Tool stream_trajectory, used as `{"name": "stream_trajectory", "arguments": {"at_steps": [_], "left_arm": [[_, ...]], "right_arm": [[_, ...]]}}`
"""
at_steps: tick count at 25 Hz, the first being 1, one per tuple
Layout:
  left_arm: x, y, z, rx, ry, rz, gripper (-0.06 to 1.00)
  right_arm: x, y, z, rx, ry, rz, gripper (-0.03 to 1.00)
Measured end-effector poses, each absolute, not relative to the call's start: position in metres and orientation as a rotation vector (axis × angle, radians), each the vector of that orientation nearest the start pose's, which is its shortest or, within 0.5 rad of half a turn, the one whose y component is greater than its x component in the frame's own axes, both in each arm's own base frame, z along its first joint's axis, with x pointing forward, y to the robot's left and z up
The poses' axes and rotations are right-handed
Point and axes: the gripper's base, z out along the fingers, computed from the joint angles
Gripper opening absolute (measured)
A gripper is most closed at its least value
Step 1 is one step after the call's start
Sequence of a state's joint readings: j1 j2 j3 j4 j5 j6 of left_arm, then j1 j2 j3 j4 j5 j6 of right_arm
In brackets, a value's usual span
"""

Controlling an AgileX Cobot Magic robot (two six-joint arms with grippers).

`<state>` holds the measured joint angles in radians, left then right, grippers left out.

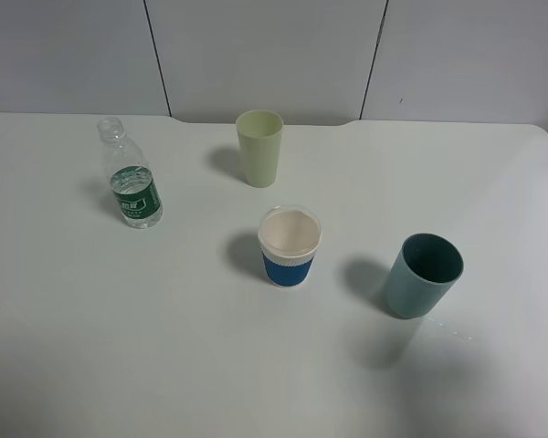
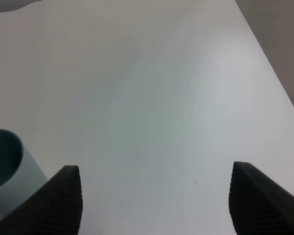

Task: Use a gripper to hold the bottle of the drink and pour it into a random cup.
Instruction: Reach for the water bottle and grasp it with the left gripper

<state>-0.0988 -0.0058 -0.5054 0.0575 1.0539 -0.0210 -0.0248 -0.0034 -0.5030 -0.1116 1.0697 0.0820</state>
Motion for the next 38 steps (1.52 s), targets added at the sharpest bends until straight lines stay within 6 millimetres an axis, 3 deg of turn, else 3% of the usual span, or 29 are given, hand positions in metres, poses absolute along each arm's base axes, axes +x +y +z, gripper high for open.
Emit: {"name": "stream_trajectory", "arguments": {"at_steps": [38], "left_arm": [[-0.0057, 0.0051, 0.2794, 0.076, 2.024, -0.007, 1.00]], "right_arm": [[-0.0066, -0.0087, 0.2778, 0.115, 2.040, -0.098, 0.63]]}}
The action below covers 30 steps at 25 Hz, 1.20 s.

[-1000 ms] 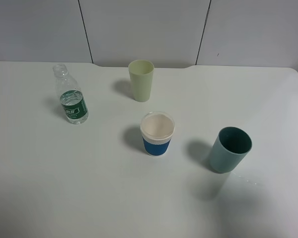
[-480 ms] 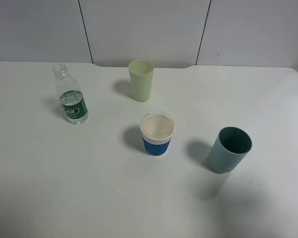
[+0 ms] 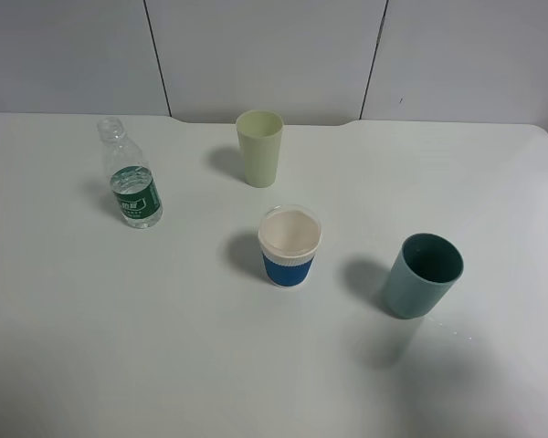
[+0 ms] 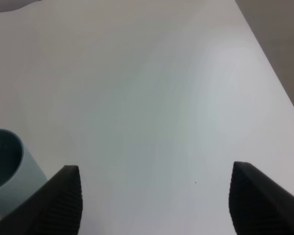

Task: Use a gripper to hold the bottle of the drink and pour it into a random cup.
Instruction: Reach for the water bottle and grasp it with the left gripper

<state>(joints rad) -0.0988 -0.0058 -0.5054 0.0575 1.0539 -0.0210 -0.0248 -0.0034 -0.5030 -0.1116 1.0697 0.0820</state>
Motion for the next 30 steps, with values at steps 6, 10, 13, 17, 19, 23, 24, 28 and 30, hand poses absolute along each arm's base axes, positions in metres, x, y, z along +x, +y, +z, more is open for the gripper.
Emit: {"name": "stream_trajectory", "arguments": {"at_steps": [6, 10, 13, 17, 19, 23, 24, 28, 30], "left_arm": [[-0.0057, 0.0051, 0.2794, 0.076, 2.024, -0.007, 1.00], [-0.0057, 0.0051, 0.2794, 0.076, 2.024, -0.007, 1.00], [-0.0057, 0.0051, 0.2794, 0.076, 2.024, -0.007, 1.00], [-0.0057, 0.0051, 0.2794, 0.076, 2.024, -0.007, 1.00], [-0.0057, 0.0051, 0.2794, 0.076, 2.024, -0.007, 1.00], [-0.0057, 0.0051, 0.2794, 0.076, 2.024, -0.007, 1.00], [-0.0057, 0.0051, 0.2794, 0.076, 2.024, -0.007, 1.00], [-0.0057, 0.0051, 0.2794, 0.076, 2.024, -0.007, 1.00], [-0.0057, 0.0051, 0.2794, 0.076, 2.024, -0.007, 1.00]], "right_arm": [[-0.0066, -0.0087, 0.2778, 0.115, 2.040, -0.098, 0.63], [-0.0066, -0.0087, 0.2778, 0.115, 2.040, -0.098, 0.63], [-0.0066, -0.0087, 0.2778, 0.115, 2.040, -0.098, 0.63], [-0.0066, -0.0087, 0.2778, 0.115, 2.040, -0.098, 0.63], [-0.0066, -0.0087, 0.2778, 0.115, 2.040, -0.098, 0.63], [-0.0066, -0.0087, 0.2778, 0.115, 2.040, -0.098, 0.63], [-0.0066, -0.0087, 0.2778, 0.115, 2.040, -0.098, 0.63], [-0.0066, -0.0087, 0.2778, 0.115, 2.040, -0.098, 0.63], [-0.0066, -0.0087, 0.2778, 0.115, 2.040, -0.098, 0.63]]}}
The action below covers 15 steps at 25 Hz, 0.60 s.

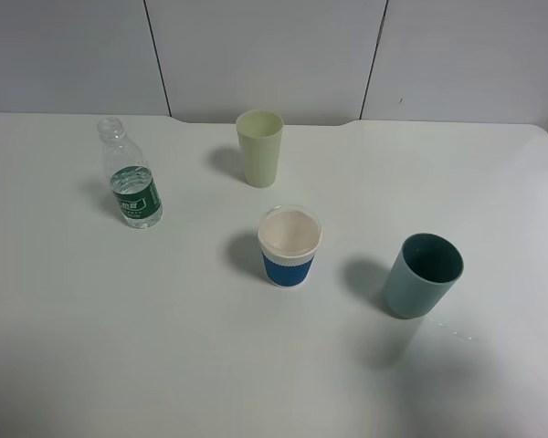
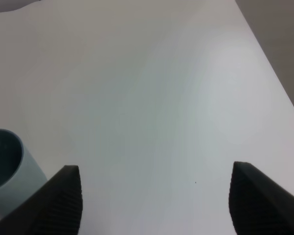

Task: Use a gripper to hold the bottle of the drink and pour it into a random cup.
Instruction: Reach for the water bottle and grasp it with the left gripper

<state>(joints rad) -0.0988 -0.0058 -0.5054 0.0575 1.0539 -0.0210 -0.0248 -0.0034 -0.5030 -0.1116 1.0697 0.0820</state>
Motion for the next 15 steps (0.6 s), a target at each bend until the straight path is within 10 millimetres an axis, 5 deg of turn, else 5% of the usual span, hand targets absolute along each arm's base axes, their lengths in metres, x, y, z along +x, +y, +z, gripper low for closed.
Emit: {"name": "stream_trajectory", "arguments": {"at_steps": [15], "left_arm": [[-0.0055, 0.0096, 0.2797, 0.073, 2.020, 0.061, 1.00]], "right_arm": [[-0.0066, -0.0087, 0.2778, 0.115, 2.040, -0.098, 0.63]]}}
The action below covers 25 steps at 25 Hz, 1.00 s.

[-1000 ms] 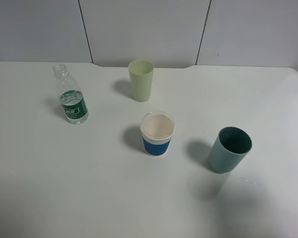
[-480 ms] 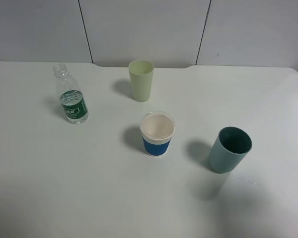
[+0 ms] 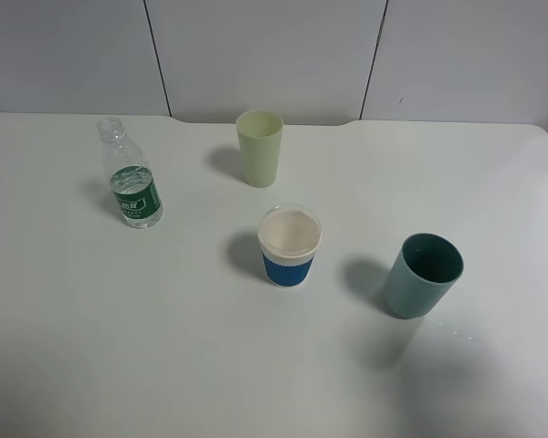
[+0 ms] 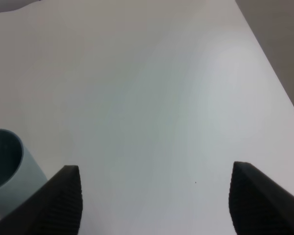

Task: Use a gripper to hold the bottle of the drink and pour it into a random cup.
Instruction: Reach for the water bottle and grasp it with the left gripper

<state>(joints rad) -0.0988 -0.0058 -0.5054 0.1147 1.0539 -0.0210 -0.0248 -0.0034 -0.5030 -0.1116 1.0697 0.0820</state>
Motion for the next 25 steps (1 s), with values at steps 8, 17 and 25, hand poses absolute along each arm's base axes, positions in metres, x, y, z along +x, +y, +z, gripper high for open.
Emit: {"name": "stream_trajectory", "arguments": {"at_steps": [8, 17, 25], "left_arm": [[-0.006, 0.009, 0.280, 0.073, 2.021, 0.056, 1.00], [0.005, 0.007, 0.303, 0.078, 2.028, 0.045, 1.00], [0.045, 0.004, 0.326, 0.129, 2.164, 0.081, 1.00]], "right_arm": [[-0.007, -0.009, 0.278, 0.115, 2.040, -0.098, 0.63], [-0.007, -0.009, 0.278, 0.115, 2.040, -0.098, 0.63], [-0.007, -0.009, 0.278, 0.115, 2.040, -0.098, 0.63]]}}
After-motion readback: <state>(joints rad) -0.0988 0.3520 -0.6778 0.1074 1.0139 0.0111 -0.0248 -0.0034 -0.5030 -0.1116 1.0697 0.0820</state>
